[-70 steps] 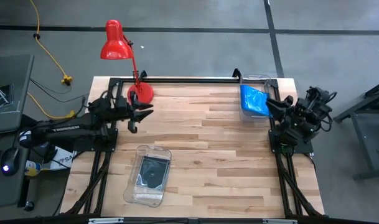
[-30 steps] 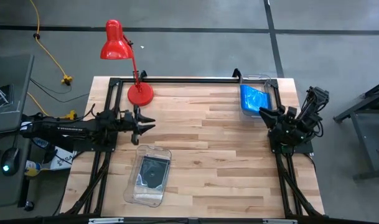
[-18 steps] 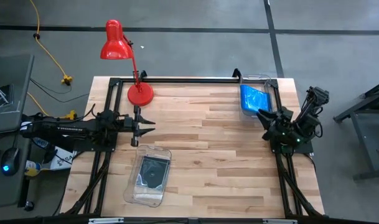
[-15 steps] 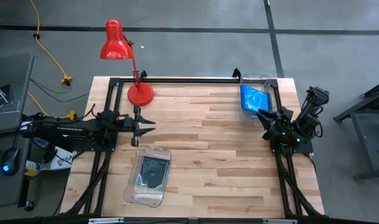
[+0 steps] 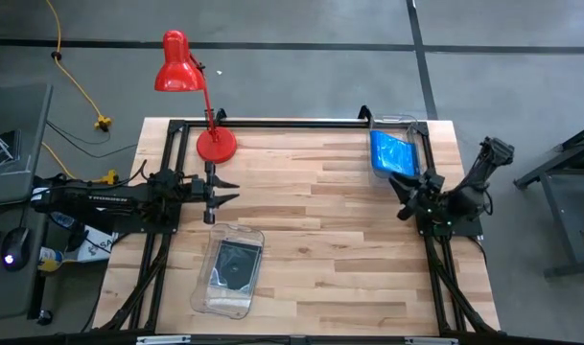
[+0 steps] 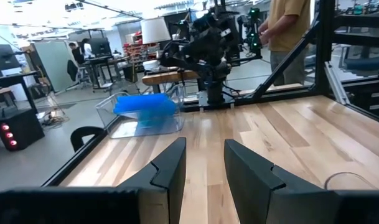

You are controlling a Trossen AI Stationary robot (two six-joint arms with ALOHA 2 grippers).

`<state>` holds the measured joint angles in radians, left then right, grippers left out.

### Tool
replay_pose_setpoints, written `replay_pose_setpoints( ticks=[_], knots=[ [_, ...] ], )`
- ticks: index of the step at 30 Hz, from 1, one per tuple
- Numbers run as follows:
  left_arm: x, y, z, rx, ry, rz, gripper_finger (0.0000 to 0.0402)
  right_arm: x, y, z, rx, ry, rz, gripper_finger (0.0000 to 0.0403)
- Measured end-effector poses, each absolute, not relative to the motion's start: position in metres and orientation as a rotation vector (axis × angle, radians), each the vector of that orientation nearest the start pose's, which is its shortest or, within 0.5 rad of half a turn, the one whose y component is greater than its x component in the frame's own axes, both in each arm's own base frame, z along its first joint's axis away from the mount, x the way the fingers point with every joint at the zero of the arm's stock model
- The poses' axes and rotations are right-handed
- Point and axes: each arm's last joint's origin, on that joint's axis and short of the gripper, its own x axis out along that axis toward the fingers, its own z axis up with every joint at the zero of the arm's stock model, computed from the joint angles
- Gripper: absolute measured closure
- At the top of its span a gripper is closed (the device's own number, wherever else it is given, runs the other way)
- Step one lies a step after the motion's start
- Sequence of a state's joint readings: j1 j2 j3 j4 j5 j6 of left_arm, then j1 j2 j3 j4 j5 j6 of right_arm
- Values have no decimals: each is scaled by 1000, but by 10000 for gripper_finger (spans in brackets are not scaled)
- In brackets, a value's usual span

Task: Pick & place jewel cases by type
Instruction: Return to Home Position

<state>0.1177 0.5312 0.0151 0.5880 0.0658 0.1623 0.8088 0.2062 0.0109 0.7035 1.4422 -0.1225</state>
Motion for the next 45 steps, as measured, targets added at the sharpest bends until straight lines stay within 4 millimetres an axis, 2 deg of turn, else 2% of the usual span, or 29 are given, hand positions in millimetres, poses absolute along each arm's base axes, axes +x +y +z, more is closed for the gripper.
replay_pose_setpoints(
  ticks=[11,27,33,45],
  knots=[
    [131,14,176,167,-66,83,296,92,27,169,363,-113,-601,293],
    [131,16,176,183,-61,134,296,108,1,155,292,68,-478,293],
    [130,17,175,184,-57,168,296,114,-7,147,274,181,-357,293],
    [131,17,168,481,48,176,296,117,-11,143,198,250,-275,295]
  ],
)
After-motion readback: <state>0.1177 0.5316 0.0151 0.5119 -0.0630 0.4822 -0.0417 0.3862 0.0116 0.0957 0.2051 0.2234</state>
